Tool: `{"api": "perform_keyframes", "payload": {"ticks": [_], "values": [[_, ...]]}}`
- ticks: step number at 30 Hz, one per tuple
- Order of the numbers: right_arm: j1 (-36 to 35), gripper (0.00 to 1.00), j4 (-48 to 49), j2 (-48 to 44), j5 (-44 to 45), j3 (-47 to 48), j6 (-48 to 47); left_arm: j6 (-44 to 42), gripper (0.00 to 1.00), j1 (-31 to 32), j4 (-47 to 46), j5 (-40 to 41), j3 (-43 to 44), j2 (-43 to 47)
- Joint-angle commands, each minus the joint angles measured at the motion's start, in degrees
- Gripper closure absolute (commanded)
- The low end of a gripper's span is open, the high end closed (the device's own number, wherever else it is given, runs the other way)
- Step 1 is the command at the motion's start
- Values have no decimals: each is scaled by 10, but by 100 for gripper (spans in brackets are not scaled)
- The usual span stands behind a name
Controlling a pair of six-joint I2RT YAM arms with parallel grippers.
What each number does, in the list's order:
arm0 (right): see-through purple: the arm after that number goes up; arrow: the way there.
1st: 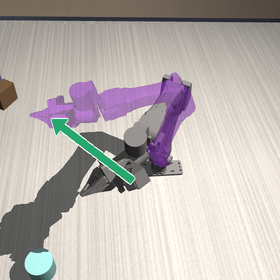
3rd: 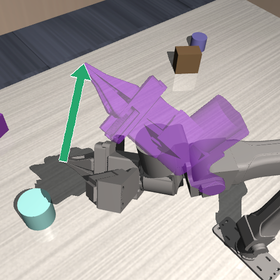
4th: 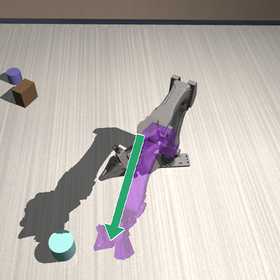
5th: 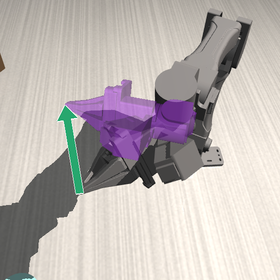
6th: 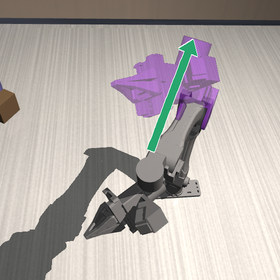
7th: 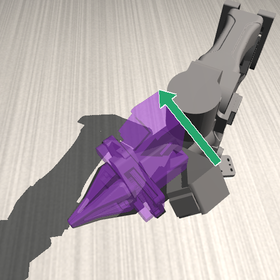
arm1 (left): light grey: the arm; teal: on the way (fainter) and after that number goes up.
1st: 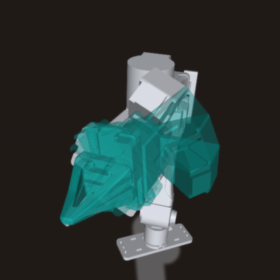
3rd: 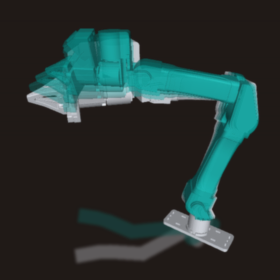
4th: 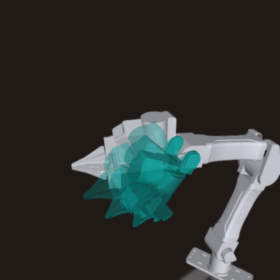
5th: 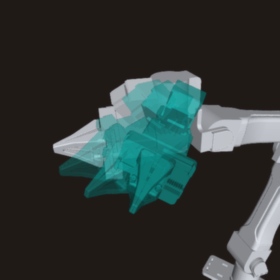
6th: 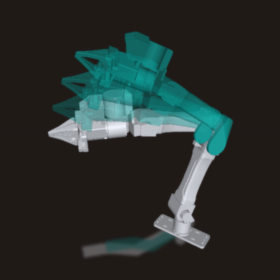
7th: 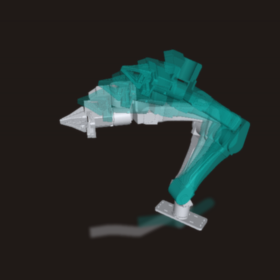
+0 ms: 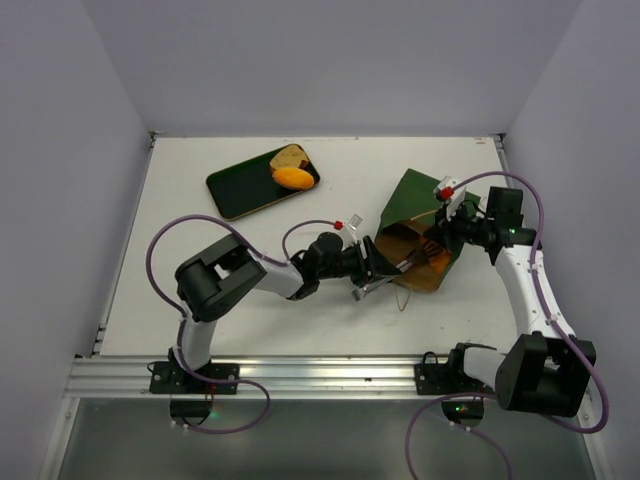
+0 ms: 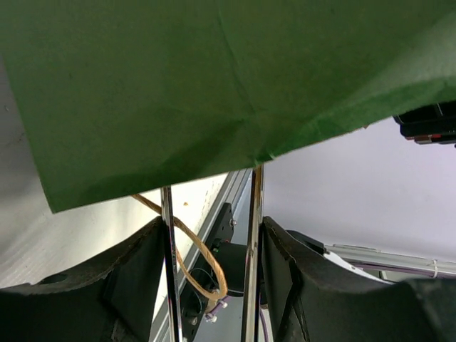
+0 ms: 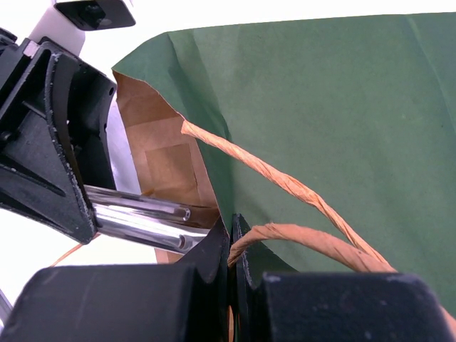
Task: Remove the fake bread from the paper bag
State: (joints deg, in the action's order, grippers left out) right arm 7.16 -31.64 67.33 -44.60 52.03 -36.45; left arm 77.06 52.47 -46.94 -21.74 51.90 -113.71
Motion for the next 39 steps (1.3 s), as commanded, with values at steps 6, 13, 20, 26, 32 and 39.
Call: {"api": "perform_keyframes", "payload": {"ticks": [6,13,20,26,32,39], "values": [[1,100,15,-15,-34,-3,3,-1,42,-9,8,-13,41,-17],[0,100,16,-13,-37,-3,3,-12,42,-10,34,-18,72,-30],[0,100,16,-13,-37,-4,3,-17,43,-10,57,-16,94,-41],[1,100,17,-14,-38,-4,3,-16,55,-12,55,-16,95,-42],[1,100,20,-17,-33,-5,4,-21,85,-17,48,-21,83,-20],[1,100,39,-25,-15,-11,22,-33,99,-22,43,-33,52,19]]}}
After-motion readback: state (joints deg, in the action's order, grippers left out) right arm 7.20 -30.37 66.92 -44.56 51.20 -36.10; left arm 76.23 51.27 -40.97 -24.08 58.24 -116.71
